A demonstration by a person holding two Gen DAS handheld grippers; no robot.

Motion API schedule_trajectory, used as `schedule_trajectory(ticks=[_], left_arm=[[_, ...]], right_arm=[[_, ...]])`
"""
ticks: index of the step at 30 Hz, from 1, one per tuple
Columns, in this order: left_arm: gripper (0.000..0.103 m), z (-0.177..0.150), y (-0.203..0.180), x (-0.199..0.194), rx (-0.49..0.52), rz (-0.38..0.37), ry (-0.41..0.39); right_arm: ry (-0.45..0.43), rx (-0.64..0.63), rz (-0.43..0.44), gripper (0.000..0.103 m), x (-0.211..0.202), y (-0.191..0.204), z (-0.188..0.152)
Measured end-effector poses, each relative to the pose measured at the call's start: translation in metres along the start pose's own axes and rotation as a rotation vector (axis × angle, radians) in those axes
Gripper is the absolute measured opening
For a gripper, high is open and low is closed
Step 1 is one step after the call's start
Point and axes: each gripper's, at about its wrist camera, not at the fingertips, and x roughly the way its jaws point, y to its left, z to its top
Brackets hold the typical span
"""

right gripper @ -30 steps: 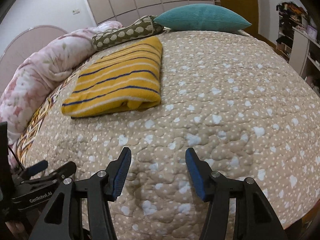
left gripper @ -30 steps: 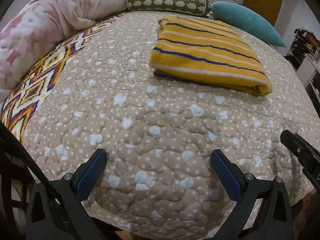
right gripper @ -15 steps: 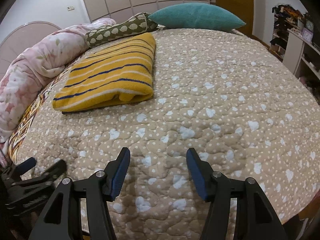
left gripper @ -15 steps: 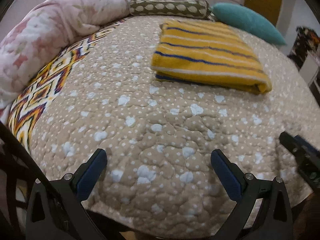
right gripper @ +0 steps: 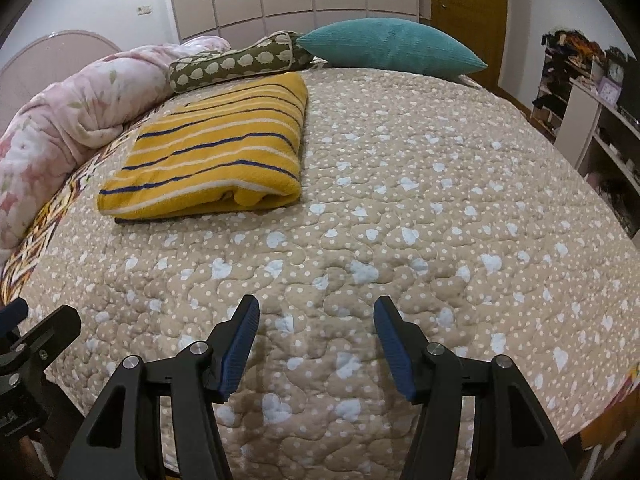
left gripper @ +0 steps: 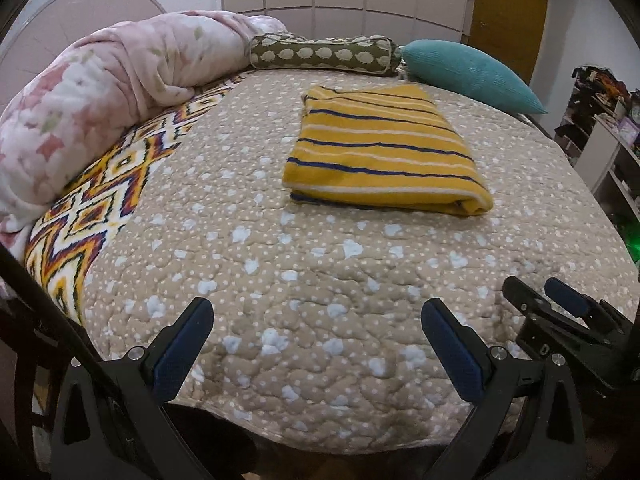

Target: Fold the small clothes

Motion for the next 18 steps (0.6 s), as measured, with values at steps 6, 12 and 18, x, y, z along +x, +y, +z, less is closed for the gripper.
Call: schedule_trajectory(ticks=[6,12,18], left_arm=[[0.103,0.0005,0.0015,0.0008,0.001,-0.002,0.001],[0.103,-0.0006,-0.0016,-0.0013,0.018,-0.003,-0.004],[0.103,-0.0010,-0.0037,-0.0007,0.027,-0.005,-0.001]], right_arm=[[0.004,-0.012,-0.017,0.067,0.0015,0.0024,-0.0005],[0.016,-0.004,-0.025,0.067,0.0050,-0.0008,-0.0002],[0.020,-0.010,-0.028,0.067,0.0059,-0.0004,-0.0004]])
